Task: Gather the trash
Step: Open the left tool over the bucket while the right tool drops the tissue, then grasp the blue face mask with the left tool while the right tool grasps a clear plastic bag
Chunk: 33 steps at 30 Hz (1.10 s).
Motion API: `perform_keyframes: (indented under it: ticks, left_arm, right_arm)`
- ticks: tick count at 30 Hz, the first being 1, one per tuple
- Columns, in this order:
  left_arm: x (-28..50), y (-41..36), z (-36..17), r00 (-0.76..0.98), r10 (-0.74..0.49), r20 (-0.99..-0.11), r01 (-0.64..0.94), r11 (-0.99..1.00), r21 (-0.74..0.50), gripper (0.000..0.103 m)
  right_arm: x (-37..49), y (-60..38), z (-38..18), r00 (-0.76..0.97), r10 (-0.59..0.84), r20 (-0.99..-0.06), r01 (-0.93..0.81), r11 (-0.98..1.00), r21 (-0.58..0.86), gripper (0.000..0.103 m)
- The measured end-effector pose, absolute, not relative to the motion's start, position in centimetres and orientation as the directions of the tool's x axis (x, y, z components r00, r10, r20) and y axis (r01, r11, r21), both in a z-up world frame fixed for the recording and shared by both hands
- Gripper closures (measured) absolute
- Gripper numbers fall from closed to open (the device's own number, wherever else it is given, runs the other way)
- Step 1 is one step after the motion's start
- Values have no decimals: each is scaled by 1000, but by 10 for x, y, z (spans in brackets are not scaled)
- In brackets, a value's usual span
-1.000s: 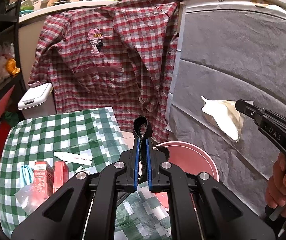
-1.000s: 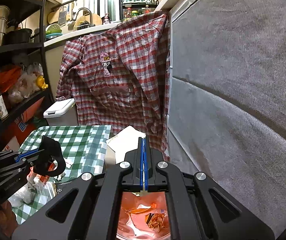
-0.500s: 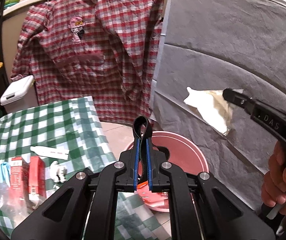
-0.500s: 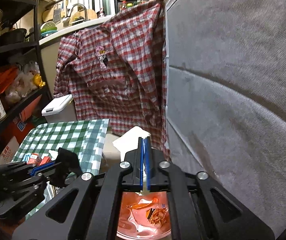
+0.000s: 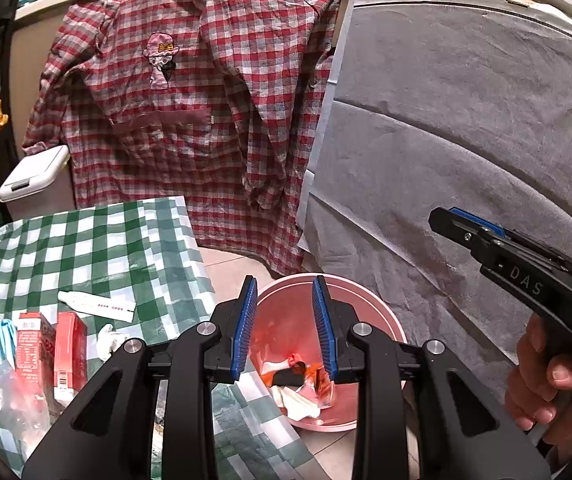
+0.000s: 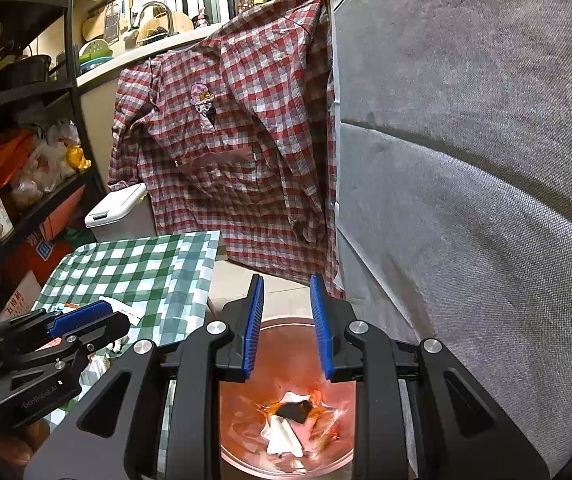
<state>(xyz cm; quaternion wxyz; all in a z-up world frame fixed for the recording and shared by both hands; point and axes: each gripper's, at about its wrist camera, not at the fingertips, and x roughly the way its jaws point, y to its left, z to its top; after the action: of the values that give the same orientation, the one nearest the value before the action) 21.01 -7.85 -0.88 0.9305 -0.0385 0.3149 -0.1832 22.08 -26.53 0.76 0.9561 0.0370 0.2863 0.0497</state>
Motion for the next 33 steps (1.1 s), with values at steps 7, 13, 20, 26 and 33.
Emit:
perform_keyframes:
  ticks: [7,13,20,26,33]
  left_arm:
    - [199,-63,6,774,-332,-540,281,943,-176,75]
    - [188,-34,18,801,-302,-516,247,953,-174,76]
    - [180,9,27,828,-245,-504,186,969,-165,80]
    - [169,67,38,858,-158,-489,86,982,-167,81]
    - [159,129,36,865,-64,-498,-19,987,-159,81]
  right_arm:
    - [213,-259,14,845,125,-520,-78,991,110,78]
    - [208,-243,19,855,149,-496,-102,987,121,78]
    - [201,-215,23,857,192,-478,-157,981,113,78]
    - [195,-183,19,839,253,-482,-234,967,102,84]
    - [190,-139,1,786,333,-521,-335,937,93,84]
